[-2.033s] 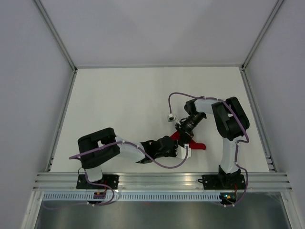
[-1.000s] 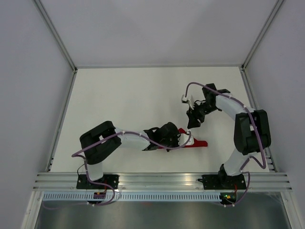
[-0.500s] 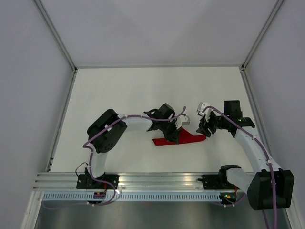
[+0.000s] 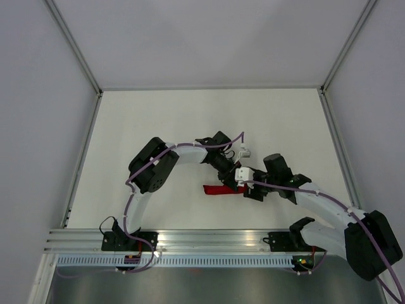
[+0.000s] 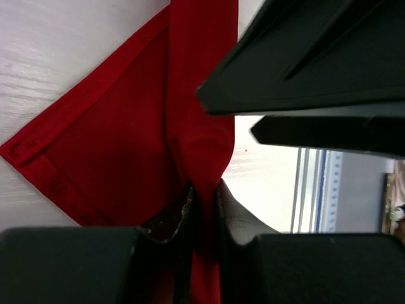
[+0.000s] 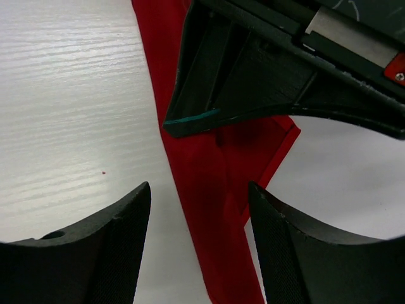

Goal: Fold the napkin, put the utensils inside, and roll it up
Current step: Roll the napkin with the utensil

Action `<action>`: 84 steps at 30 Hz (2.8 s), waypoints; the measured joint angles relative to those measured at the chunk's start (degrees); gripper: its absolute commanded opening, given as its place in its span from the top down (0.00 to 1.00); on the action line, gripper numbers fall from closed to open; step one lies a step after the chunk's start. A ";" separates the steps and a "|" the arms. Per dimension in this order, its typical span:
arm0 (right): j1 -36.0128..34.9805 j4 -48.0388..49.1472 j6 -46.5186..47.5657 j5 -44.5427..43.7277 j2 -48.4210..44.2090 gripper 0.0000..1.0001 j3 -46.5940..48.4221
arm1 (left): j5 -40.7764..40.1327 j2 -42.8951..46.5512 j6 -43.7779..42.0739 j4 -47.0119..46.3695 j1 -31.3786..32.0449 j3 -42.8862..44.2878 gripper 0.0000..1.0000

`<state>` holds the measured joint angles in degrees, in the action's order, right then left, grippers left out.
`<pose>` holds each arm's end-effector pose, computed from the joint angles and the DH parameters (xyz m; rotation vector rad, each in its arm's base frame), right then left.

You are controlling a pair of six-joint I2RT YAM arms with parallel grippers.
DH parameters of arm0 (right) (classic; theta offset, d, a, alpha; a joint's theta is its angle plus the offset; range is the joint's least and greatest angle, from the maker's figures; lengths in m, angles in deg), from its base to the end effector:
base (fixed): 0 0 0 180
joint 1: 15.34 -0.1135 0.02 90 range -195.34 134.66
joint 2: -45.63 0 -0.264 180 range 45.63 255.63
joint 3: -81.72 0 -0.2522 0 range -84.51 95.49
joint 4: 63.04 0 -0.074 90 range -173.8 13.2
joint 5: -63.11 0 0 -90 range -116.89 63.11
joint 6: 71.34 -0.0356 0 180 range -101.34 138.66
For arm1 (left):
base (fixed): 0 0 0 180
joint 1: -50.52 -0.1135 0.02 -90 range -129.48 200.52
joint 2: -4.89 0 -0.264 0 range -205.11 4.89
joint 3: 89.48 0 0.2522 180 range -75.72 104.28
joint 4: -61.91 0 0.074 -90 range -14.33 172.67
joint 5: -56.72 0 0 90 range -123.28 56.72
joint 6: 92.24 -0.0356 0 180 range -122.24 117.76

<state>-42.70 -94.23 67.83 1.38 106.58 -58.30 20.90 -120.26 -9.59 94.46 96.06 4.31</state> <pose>0.1627 0.1032 0.1708 -1.6307 1.7366 0.4330 0.2799 -0.3265 0.1129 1.4612 2.2326 -1.4816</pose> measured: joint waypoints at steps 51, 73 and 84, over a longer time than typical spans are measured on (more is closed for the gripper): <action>4.46 -20.00 8.98 10.82 33.55 0.89 23.69 | -5.20 19.34 13.00 -17.20 -9.16 -19.76 0.56; 8.13 -38.95 11.45 18.45 49.86 0.88 38.60 | -54.40 34.88 -4.61 -48.41 17.05 -40.68 0.39; 8.26 -41.03 10.38 19.67 51.63 0.88 39.41 | -61.68 22.12 -19.47 -49.33 22.95 -37.64 0.34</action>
<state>-34.43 -135.25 78.21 21.06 158.21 -18.89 -40.78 -98.14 -29.07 45.13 119.01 -33.32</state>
